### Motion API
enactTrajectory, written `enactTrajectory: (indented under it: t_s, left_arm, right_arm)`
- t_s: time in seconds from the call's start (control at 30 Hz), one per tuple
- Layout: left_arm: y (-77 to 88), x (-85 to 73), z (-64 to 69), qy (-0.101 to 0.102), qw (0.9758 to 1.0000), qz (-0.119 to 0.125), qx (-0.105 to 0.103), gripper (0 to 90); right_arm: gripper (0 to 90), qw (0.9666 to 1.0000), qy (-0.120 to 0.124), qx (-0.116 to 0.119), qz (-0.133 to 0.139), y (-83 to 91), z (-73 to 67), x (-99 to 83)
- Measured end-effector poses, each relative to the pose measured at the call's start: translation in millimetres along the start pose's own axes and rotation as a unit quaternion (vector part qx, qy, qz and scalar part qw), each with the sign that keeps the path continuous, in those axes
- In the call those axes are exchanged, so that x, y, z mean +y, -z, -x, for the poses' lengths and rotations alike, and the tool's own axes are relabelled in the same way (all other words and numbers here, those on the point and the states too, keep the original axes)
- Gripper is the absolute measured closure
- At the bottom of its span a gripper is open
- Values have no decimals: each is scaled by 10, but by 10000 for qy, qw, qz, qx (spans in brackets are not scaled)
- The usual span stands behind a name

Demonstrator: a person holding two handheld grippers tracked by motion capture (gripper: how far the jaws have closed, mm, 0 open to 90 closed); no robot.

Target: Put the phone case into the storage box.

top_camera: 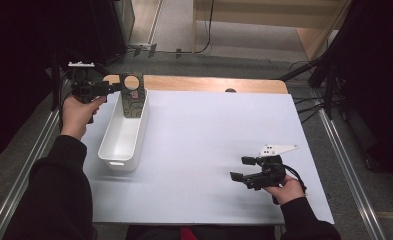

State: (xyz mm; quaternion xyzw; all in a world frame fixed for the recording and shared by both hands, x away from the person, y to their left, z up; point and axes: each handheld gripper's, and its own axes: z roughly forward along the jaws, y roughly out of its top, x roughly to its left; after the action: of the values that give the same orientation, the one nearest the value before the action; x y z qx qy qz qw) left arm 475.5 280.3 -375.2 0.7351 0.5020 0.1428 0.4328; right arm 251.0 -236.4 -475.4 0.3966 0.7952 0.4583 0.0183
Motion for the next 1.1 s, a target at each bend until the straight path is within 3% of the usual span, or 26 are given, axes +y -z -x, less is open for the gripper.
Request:
enactTrajectory:
  t_s: [0.2, 0.6, 1.1]
  left_arm:
    - [72, -26, 22, 25, 9999, -68, -145, 342]
    - [164, -45, 183, -196, 9984, -177, -498, 342]
    - [236, -95, 481, -483, 9948, -275, -857, 342]
  right_arm:
    - [172, 10000, 3, 20, -21, -17, -6, 12]
    - [171, 10000, 27, 17, -31, -26, -16, 23]
    - [171, 10000, 40, 14, -16, -16, -23, 29]
